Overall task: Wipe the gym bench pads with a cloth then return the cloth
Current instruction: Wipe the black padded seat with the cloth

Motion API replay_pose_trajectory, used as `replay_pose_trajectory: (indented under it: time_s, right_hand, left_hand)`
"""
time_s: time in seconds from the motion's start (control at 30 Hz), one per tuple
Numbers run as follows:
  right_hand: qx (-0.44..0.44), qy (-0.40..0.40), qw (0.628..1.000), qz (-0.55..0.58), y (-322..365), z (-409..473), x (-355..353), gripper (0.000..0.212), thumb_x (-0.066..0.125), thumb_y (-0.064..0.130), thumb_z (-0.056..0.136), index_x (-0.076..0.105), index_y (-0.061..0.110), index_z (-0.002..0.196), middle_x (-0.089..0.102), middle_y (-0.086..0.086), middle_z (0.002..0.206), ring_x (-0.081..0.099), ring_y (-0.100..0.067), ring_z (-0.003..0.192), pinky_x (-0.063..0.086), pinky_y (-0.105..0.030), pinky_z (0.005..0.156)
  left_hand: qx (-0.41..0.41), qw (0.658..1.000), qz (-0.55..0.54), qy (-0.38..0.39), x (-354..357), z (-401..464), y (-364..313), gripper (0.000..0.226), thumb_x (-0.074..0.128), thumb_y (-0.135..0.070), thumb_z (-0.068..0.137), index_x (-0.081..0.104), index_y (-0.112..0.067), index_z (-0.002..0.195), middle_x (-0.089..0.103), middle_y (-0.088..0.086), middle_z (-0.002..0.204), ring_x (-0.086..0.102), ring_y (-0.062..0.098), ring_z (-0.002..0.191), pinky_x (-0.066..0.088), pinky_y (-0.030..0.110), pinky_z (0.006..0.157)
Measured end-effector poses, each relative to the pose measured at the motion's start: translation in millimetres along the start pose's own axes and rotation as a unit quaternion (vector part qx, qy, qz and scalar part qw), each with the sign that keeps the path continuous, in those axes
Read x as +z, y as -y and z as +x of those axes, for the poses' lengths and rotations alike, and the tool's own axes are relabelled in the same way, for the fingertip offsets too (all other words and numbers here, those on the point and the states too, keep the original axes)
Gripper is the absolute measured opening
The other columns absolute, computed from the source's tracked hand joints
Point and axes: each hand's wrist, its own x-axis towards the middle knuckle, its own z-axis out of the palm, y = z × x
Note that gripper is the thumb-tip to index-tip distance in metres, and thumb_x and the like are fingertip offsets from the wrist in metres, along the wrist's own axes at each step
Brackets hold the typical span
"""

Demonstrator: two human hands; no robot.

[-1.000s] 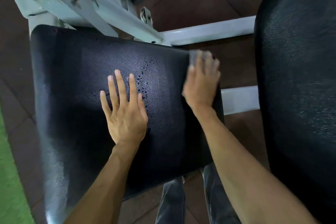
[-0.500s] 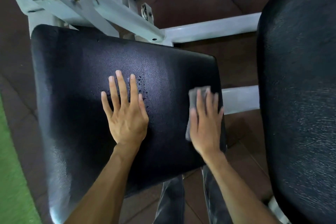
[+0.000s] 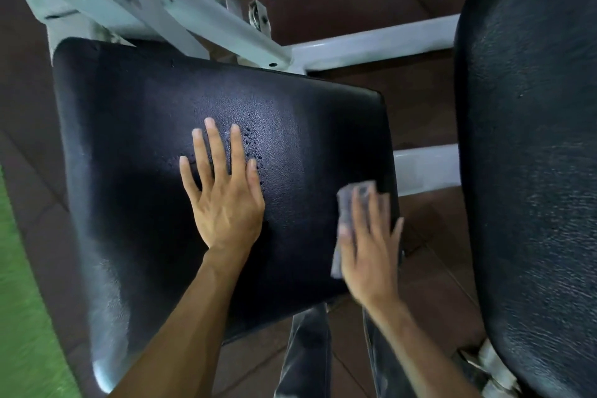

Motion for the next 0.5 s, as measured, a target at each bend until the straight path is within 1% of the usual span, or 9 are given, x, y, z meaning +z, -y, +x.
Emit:
replay_pose_trajectory:
  time_s: [0.07, 0.1, 0.13, 0.17, 0.23, 0.3, 0.33, 0.43, 0.5]
  right_hand:
    - [0.076, -0.064, 0.994, 0.054, 18, 75, -14, 0.059, 0.012, 0.049, 0.102, 0.012, 0.027, 0.156, 0.006, -0.005, 0.165, 0.005, -0.032, 0.151, 0.021, -0.062, 0.115]
    - [0.098, -0.095, 0.988, 0.074, 35, 114, -19, 0.059, 0.016, 0.048, 0.101, 0.018, 0.024, 0.155, 0.013, -0.009, 0.164, 0.010, -0.036, 0.150, 0.024, -0.062, 0.114]
    - [0.103, -0.116, 0.985, 0.078, 56, 141, -23, 0.059, 0.018, 0.046, 0.100, 0.023, 0.022, 0.154, 0.017, -0.011, 0.163, 0.014, -0.038, 0.149, 0.025, -0.061, 0.113]
    - [0.075, -0.117, 0.988, 0.071, 75, 153, -23, 0.059, 0.020, 0.044, 0.100, 0.024, 0.021, 0.154, 0.018, -0.012, 0.162, 0.015, -0.037, 0.149, 0.024, -0.059, 0.115]
    - [-0.029, -0.095, 0.994, 0.054, 101, 138, -12, 0.056, 0.021, 0.040, 0.102, 0.017, 0.023, 0.156, 0.010, -0.011, 0.164, 0.008, -0.033, 0.151, 0.017, -0.055, 0.120]
    - [-0.104, -0.044, 0.992, 0.057, 100, 83, -5, 0.054, 0.023, 0.034, 0.105, 0.008, 0.024, 0.157, -0.001, -0.006, 0.165, -0.003, -0.027, 0.152, 0.011, -0.052, 0.122]
    - [-0.126, -0.015, 0.990, 0.056, 91, 54, -2, 0.055, 0.024, 0.034, 0.106, 0.006, 0.026, 0.157, -0.004, -0.004, 0.165, -0.007, -0.025, 0.152, 0.011, -0.051, 0.122]
    - [-0.140, 0.028, 0.989, 0.035, 56, -1, 6, 0.055, 0.022, 0.041, 0.105, 0.004, 0.030, 0.156, -0.005, 0.001, 0.165, -0.006, -0.021, 0.152, 0.015, -0.051, 0.121]
    - [-0.144, 0.040, 0.987, 0.060, 43, -8, 2, 0.057, 0.021, 0.046, 0.103, 0.004, 0.031, 0.156, -0.006, 0.002, 0.165, -0.006, -0.020, 0.152, 0.011, -0.051, 0.122]
  left_hand:
    - [0.005, 1.000, 0.006, -0.004, 2, 1, 1, 0.055, 0.016, -0.041, 0.109, 0.007, -0.025, 0.160, -0.001, 0.007, 0.168, -0.001, 0.024, 0.155, 0.002, 0.047, 0.124]
    - [0.004, 1.000, 0.006, -0.007, 2, 2, 1, 0.055, 0.016, -0.040, 0.109, 0.007, -0.025, 0.160, -0.001, 0.007, 0.168, -0.001, 0.024, 0.155, 0.002, 0.047, 0.125]
    - [0.003, 1.000, 0.001, -0.006, 1, 2, 0, 0.055, 0.016, -0.040, 0.109, 0.007, -0.025, 0.160, -0.001, 0.007, 0.168, -0.001, 0.024, 0.155, 0.002, 0.047, 0.125]
    - [0.001, 1.000, -0.007, -0.006, 1, 1, 0, 0.055, 0.016, -0.040, 0.109, 0.007, -0.025, 0.160, -0.001, 0.007, 0.168, -0.001, 0.024, 0.155, 0.003, 0.048, 0.125]
    - [0.003, 1.000, -0.010, -0.004, 2, 1, 0, 0.055, 0.016, -0.040, 0.108, 0.007, -0.025, 0.160, -0.002, 0.007, 0.168, -0.001, 0.024, 0.155, 0.003, 0.049, 0.125]
    - [-0.001, 1.000, -0.019, 0.003, 1, 2, 0, 0.055, 0.016, -0.039, 0.108, 0.007, -0.024, 0.160, -0.002, 0.006, 0.168, -0.002, 0.023, 0.155, 0.004, 0.049, 0.125]
    - [-0.002, 1.000, -0.025, 0.002, 0, 2, 0, 0.055, 0.017, -0.039, 0.108, 0.008, -0.024, 0.160, -0.002, 0.006, 0.168, -0.003, 0.023, 0.155, 0.004, 0.050, 0.125]
    - [0.000, 1.000, -0.023, -0.001, 1, 2, 0, 0.055, 0.018, -0.039, 0.107, 0.009, -0.024, 0.160, -0.001, 0.006, 0.168, -0.002, 0.023, 0.155, 0.003, 0.049, 0.124]
    - [0.001, 1.000, -0.017, -0.005, 2, 2, 0, 0.055, 0.019, -0.039, 0.108, 0.011, -0.024, 0.160, -0.001, 0.006, 0.168, -0.001, 0.023, 0.155, 0.003, 0.048, 0.124]
